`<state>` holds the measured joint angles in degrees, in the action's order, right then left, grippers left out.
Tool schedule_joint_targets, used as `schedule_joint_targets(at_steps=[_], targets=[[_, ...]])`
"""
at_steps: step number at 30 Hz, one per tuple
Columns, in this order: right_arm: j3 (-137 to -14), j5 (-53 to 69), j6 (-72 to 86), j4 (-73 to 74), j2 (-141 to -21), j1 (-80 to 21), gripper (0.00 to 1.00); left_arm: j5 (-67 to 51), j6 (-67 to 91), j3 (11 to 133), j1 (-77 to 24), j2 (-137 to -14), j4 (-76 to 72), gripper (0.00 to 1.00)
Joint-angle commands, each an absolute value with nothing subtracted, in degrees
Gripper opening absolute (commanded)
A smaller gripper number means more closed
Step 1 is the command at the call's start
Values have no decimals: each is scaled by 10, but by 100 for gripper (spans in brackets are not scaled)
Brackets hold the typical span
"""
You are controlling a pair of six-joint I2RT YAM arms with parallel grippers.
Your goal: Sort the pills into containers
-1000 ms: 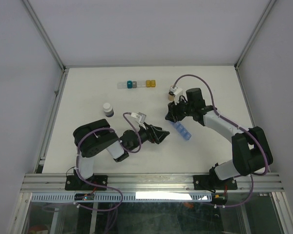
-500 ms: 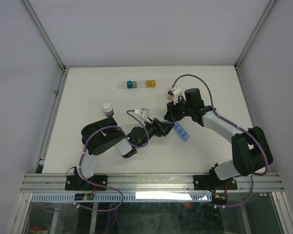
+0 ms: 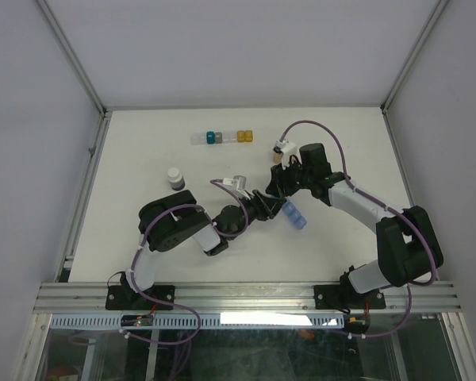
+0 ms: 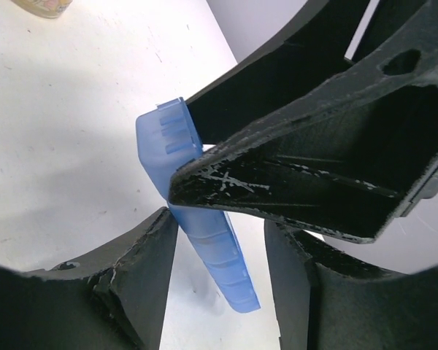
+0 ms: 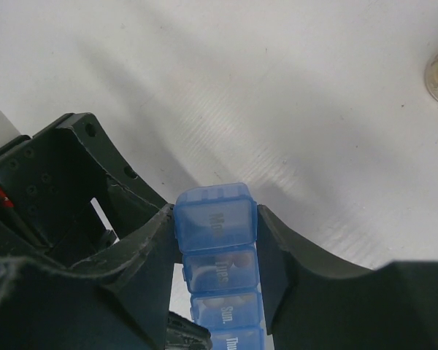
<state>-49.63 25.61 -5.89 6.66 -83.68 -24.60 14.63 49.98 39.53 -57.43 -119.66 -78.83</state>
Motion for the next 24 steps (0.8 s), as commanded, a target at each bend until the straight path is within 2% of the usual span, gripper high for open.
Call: schedule_joint_targets(at_steps=[1,14,24], targets=[[-514,264,-44,40,-817,-250,2,171,512,414,-579,-1205,-812,49],[-516,291,-37,44,-807,-245,4,198,513,398,-579,-1199,-815,21],[-516,287,-44,53,-793,-222,28,193,507,382,-579,-1185,-830,13]])
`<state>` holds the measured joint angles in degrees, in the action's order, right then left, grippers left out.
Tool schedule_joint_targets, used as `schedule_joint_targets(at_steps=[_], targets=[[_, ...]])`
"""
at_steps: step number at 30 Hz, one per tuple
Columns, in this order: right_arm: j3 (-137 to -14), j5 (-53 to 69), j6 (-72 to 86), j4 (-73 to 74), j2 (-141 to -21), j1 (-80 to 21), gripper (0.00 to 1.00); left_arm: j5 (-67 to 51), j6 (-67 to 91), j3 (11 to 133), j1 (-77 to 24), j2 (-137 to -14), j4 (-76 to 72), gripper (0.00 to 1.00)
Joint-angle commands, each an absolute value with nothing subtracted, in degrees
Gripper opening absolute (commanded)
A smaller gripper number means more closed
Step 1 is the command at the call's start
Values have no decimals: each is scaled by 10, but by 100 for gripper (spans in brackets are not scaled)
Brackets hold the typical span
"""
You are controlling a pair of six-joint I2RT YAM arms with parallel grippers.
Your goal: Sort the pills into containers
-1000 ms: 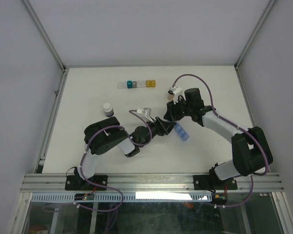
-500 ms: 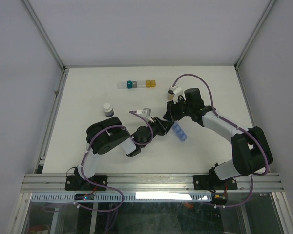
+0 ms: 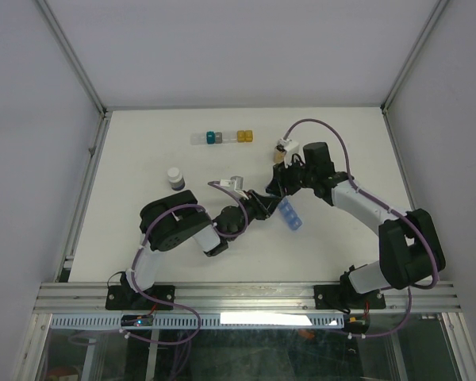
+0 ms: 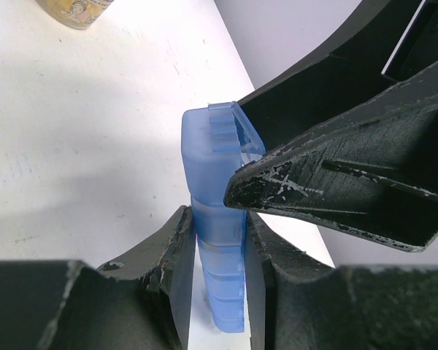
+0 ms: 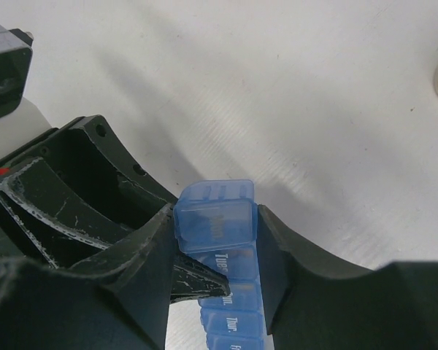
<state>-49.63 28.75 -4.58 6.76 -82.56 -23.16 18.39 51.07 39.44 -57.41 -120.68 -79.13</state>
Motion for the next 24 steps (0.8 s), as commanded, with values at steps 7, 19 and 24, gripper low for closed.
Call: schedule_joint_targets(at_steps=[7,19,24], targets=[[-517,287,-47,62,-775,-201,47,190,505,374,-579,-1174,-836,12],[-521,268,-56,79,-760,-166,55,189,504,362,-580,-1159,-836,11],[-527,262,-64,93,-779,-154,49,176,504,356,-580,-1153,-847,11]])
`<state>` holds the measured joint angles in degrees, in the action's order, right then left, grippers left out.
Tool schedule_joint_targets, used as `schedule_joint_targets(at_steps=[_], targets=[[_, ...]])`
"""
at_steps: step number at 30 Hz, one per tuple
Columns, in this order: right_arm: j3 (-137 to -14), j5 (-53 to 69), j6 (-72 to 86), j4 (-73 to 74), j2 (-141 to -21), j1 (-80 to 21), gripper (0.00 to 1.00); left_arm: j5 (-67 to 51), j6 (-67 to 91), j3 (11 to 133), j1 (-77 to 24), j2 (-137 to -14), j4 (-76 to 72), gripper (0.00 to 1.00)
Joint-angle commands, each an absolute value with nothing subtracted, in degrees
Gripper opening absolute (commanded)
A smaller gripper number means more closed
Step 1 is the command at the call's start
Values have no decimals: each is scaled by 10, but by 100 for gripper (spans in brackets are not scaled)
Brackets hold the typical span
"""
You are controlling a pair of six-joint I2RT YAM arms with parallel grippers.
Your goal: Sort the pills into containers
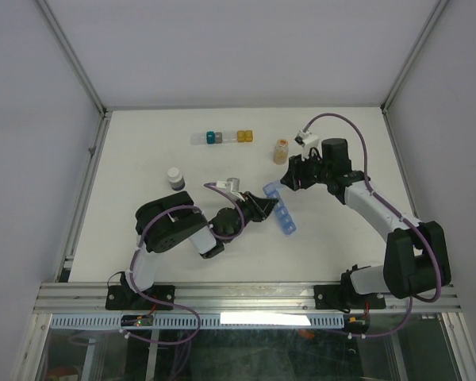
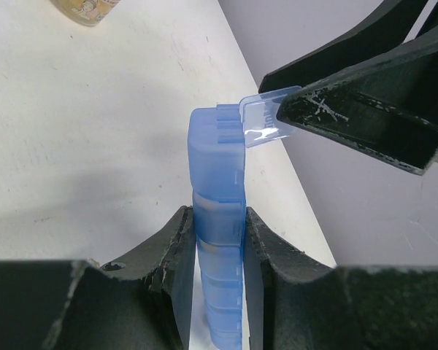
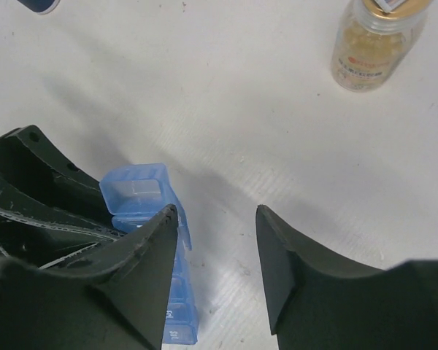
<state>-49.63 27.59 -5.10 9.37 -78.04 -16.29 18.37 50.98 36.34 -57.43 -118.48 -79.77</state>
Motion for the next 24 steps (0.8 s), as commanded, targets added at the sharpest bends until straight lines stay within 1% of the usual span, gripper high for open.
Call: schedule_joint_targets(at_steps=[1,3,6,11,14,19,22,24], targets=[[-528,264,-65,96,-784,-154,45,172,504,355,-580,-1152,-848,11],[-532,266,-67,101,-795,-154,40,168,507,354,-580,-1149,-849,11],[-535,267,-68,108,-810,-154,36,162,509,351,-580,-1148,-852,11],[-531,313,-60,101,-821,-154,35,157,516,348,-580,-1151,-864,12],[-530,348,-53,100,-831,-153,36,147,516,346,-580,-1152,-876,12],[-531,363,-50,100,-832,-146,38,146,516,334,-580,-1143,-885,12],[-532,395,-52,103,-813,-132,43,151,532,328,-580,-1141,-890,12],[-533,429,-71,111,-784,-120,49,156,537,325,-580,-1144,-896,12]])
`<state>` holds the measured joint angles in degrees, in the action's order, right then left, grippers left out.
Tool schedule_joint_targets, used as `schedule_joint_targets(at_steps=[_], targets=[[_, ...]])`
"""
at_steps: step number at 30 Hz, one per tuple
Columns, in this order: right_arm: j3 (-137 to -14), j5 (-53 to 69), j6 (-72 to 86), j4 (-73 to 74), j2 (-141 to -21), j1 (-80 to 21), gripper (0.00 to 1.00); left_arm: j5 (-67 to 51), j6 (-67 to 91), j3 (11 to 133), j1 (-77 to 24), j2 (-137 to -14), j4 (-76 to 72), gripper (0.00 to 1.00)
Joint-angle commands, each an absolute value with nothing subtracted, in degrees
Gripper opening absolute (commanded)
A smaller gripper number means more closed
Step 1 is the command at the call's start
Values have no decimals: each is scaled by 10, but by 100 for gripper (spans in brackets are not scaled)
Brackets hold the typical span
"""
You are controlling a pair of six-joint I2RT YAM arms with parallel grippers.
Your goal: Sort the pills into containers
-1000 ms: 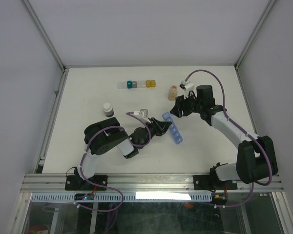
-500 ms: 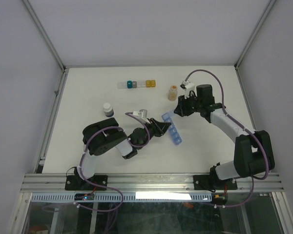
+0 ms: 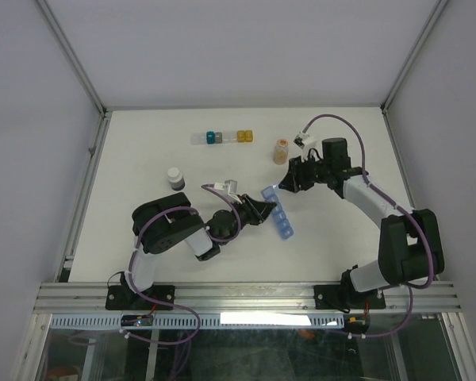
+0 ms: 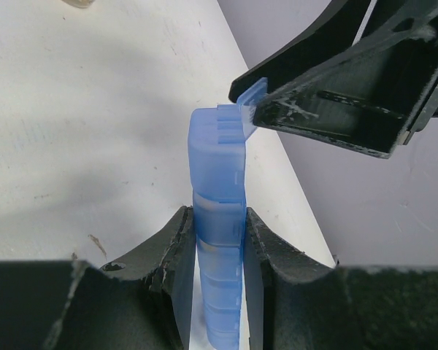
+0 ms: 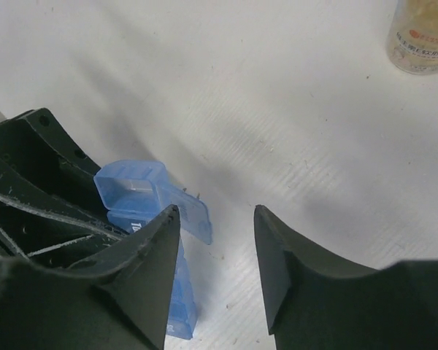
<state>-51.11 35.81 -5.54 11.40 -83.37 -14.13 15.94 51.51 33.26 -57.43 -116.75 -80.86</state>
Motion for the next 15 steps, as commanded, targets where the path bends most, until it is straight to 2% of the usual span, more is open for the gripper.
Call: schedule_joint_targets(at_steps=[1,6,9,15], targets=[[-531,455,-87,116,-765,-115,54,158,540,325,-580,-1146,-899,12],[-481,588,-254,144,-659,-105,80,167,555,329,-580,-1151,-905,12],[-418,639,-390,165,-607,-106,91,177,564,326,-580,-1148,-910,12],[-373,510,-390,118,-588,-127,91,219,591,318,-581,-1144,-929,11]])
